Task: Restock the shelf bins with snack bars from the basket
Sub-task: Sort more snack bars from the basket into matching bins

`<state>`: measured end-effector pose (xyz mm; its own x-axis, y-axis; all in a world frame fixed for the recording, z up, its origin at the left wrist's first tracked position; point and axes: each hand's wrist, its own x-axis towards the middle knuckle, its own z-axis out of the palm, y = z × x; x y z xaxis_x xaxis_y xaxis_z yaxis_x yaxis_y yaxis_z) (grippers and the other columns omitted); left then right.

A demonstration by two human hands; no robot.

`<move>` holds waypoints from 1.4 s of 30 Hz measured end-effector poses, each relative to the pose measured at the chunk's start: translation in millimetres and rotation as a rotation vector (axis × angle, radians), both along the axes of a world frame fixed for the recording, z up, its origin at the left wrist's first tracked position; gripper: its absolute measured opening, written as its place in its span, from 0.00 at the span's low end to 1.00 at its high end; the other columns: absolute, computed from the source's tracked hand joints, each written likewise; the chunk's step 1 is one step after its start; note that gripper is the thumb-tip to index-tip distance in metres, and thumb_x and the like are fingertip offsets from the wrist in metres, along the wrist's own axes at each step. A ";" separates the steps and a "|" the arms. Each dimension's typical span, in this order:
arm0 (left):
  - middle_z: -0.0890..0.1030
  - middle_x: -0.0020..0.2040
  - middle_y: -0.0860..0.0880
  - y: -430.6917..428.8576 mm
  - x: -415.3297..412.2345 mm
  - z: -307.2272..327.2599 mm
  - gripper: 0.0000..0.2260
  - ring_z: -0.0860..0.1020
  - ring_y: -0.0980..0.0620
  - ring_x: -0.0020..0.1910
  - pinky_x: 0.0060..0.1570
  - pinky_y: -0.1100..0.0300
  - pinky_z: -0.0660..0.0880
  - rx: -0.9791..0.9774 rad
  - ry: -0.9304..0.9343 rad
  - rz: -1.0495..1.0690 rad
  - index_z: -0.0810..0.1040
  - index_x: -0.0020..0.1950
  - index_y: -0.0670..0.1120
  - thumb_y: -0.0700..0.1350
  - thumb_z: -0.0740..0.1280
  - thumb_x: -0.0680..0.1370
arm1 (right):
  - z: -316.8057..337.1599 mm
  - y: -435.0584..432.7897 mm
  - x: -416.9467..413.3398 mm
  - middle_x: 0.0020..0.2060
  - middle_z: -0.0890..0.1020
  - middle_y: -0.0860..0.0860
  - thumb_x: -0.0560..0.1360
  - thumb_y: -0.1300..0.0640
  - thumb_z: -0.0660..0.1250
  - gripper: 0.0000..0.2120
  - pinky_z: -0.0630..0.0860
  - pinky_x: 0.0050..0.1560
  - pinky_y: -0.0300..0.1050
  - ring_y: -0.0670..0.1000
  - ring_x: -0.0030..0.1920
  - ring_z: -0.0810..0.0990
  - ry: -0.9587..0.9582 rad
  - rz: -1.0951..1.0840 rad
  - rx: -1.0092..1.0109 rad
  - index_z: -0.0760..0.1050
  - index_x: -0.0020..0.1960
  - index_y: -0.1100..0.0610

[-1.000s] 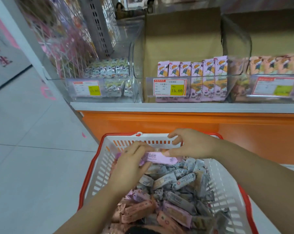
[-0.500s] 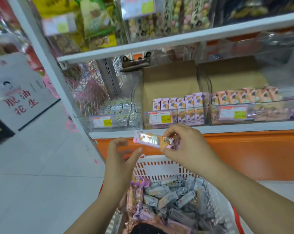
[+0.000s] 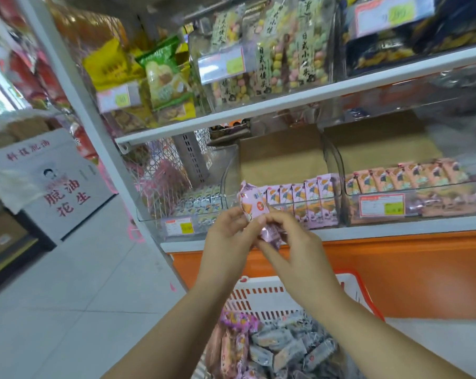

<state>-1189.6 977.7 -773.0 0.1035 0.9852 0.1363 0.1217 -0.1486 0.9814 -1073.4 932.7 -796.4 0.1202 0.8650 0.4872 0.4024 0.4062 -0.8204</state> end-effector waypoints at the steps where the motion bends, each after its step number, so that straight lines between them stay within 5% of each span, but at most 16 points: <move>1: 0.81 0.50 0.47 5.3 -0.4 5.2 0.27 0.80 0.50 0.46 0.45 0.55 0.77 0.007 0.042 0.003 0.75 0.58 0.47 0.58 0.75 0.64 | 1.5 3.2 3.0 0.57 0.76 0.38 0.76 0.55 0.68 0.16 0.69 0.56 0.31 0.38 0.57 0.73 0.009 0.023 -0.016 0.71 0.62 0.47; 4: 0.81 0.50 0.48 27.6 0.2 18.5 0.18 0.81 0.50 0.47 0.50 0.50 0.79 0.081 0.194 0.043 0.77 0.55 0.49 0.53 0.74 0.69 | 4.1 14.5 15.3 0.63 0.68 0.34 0.77 0.50 0.65 0.22 0.62 0.62 0.32 0.34 0.63 0.64 -0.060 0.053 -0.075 0.65 0.70 0.43; 6: 0.80 0.51 0.48 50.3 3.0 30.5 0.16 0.80 0.51 0.46 0.46 0.56 0.77 0.142 0.311 0.147 0.76 0.58 0.46 0.50 0.72 0.73 | 1.5 23.9 27.3 0.67 0.65 0.36 0.78 0.48 0.63 0.24 0.57 0.65 0.33 0.35 0.67 0.60 -0.095 0.023 -0.127 0.62 0.73 0.44; 8: 0.80 0.50 0.51 71.6 7.7 42.7 0.16 0.79 0.53 0.45 0.40 0.63 0.73 0.181 0.443 0.210 0.75 0.59 0.46 0.49 0.70 0.75 | -5.6 33.9 41.5 0.73 0.61 0.40 0.78 0.48 0.62 0.25 0.53 0.69 0.37 0.40 0.73 0.56 -0.192 -0.043 -0.172 0.60 0.74 0.46; 12: 0.78 0.48 0.48 103.3 18.9 41.4 0.22 0.77 0.47 0.43 0.41 0.57 0.72 0.324 0.867 0.203 0.65 0.68 0.46 0.47 0.67 0.77 | -23.0 49.5 62.8 0.77 0.54 0.44 0.79 0.48 0.60 0.26 0.42 0.71 0.39 0.46 0.76 0.46 -0.464 -0.150 -0.233 0.57 0.75 0.47; 16: 0.71 0.66 0.42 129.3 34.5 30.5 0.28 0.78 0.39 0.51 0.41 0.52 0.71 0.425 1.257 0.187 0.53 0.76 0.53 0.45 0.62 0.79 | -30.0 56.7 62.2 0.77 0.52 0.45 0.79 0.50 0.61 0.25 0.42 0.75 0.45 0.47 0.77 0.43 -0.510 -0.150 -0.211 0.59 0.74 0.45; 20: 0.59 0.74 0.38 150.2 50.3 24.4 0.33 0.78 0.37 0.53 0.39 0.50 0.72 0.258 1.520 0.161 0.46 0.77 0.57 0.36 0.57 0.79 | -34.1 59.6 61.3 0.77 0.52 0.45 0.79 0.51 0.61 0.25 0.46 0.76 0.47 0.47 0.77 0.43 -0.489 -0.160 -0.200 0.59 0.74 0.44; 22: 0.56 0.74 0.37 160.5 56.4 21.3 0.34 0.76 0.36 0.56 0.39 0.49 0.72 0.174 1.575 0.156 0.47 0.78 0.55 0.32 0.56 0.78 | -35.7 60.6 61.3 0.77 0.52 0.45 0.79 0.52 0.61 0.25 0.46 0.75 0.47 0.47 0.77 0.43 -0.487 -0.162 -0.195 0.59 0.74 0.44; 25: 0.67 0.68 0.40 170.5 57.3 10.2 0.25 0.74 0.38 0.60 0.41 0.49 0.71 0.202 1.598 0.157 0.59 0.74 0.47 0.37 0.61 0.78 | -36.2 61.6 61.9 0.77 0.53 0.45 0.79 0.52 0.61 0.24 0.46 0.75 0.45 0.47 0.76 0.43 -0.493 -0.169 -0.177 0.61 0.74 0.45; 29: 0.77 0.57 0.41 172.9 52.2 2.2 0.12 0.77 0.40 0.54 0.45 0.53 0.71 0.190 1.493 0.171 0.72 0.63 0.41 0.41 0.59 0.80 | -37.1 61.5 63.0 0.77 0.52 0.45 0.79 0.52 0.61 0.24 0.45 0.74 0.44 0.46 0.76 0.42 -0.508 -0.157 -0.170 0.61 0.74 0.45; 32: 0.80 0.51 0.41 178.8 49.7 3.1 0.08 0.76 0.43 0.45 0.40 0.55 0.71 0.148 1.592 0.108 0.77 0.54 0.38 0.40 0.61 0.80 | -38.6 62.3 63.4 0.76 0.54 0.46 0.78 0.53 0.62 0.23 0.47 0.74 0.45 0.47 0.77 0.44 -0.494 -0.150 -0.153 0.64 0.73 0.47; 35: 0.77 0.42 0.43 185.8 43.1 5.9 0.06 0.78 0.44 0.46 0.40 0.56 0.70 0.144 1.725 -0.032 0.77 0.44 0.39 0.39 0.63 0.78 | -41.1 63.6 63.0 0.76 0.55 0.46 0.78 0.53 0.63 0.23 0.48 0.74 0.45 0.47 0.77 0.44 -0.488 -0.158 -0.145 0.66 0.72 0.46; 39: 0.74 0.43 0.45 182.4 40.4 16.1 0.09 0.75 0.44 0.44 0.42 0.60 0.71 0.128 1.779 -0.131 0.78 0.53 0.36 0.33 0.62 0.76 | -42.1 63.9 62.2 0.76 0.54 0.46 0.78 0.53 0.63 0.23 0.49 0.74 0.46 0.47 0.77 0.44 -0.490 -0.163 -0.136 0.65 0.72 0.45; 42: 0.79 0.55 0.44 170.0 38.6 19.2 0.14 0.77 0.44 0.55 0.51 0.58 0.73 0.158 1.575 -0.093 0.77 0.62 0.39 0.34 0.61 0.77 | -45.7 62.6 60.2 0.75 0.60 0.47 0.77 0.56 0.65 0.21 0.50 0.74 0.46 0.49 0.77 0.50 -0.493 -0.181 -0.108 0.70 0.69 0.48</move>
